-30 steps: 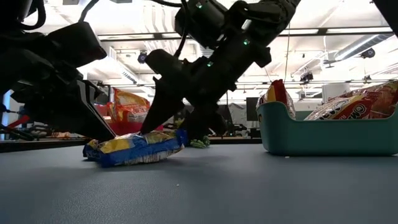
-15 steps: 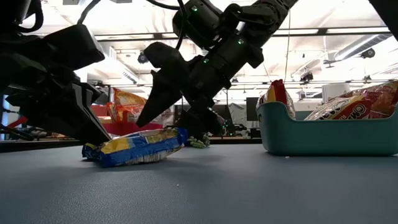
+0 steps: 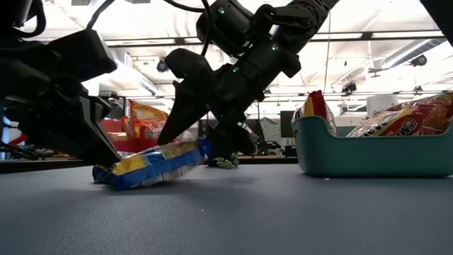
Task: Sort Maruchan noodles
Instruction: Put the blue noodle pack into the white bin
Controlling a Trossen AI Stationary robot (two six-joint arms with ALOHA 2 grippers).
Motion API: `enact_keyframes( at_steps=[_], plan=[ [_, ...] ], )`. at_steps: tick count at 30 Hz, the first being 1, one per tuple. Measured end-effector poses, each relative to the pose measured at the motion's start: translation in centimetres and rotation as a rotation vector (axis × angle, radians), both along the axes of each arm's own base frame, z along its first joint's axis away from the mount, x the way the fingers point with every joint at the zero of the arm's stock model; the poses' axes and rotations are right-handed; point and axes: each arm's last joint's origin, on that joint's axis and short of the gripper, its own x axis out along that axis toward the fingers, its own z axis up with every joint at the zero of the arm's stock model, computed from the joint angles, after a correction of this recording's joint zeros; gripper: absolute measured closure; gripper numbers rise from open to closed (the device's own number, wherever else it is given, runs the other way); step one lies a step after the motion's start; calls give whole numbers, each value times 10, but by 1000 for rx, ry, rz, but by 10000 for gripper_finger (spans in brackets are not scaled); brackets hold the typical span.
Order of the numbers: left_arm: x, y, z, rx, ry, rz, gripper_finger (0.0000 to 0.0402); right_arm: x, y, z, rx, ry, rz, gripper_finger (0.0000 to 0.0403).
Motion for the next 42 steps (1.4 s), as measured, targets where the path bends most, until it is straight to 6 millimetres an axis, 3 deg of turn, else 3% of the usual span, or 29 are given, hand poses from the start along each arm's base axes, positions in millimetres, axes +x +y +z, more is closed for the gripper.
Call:
enact_keyframes(
  at_steps=[14,21,28,42],
  plan=[
    [-4,0,-9,-15,28,1,402,4,0,4,25,-53,-16,110],
    [-4,0,-12,-10,26,10,402,7,-1,-10,28,-48,-18,114],
    [-4,0,-12,-13,24,14,402,16,-3,-25,110,-104,31,133],
    [-4,0,-12,-14,23,16,401,19,-10,-26,154,-111,84,196]
  ],
)
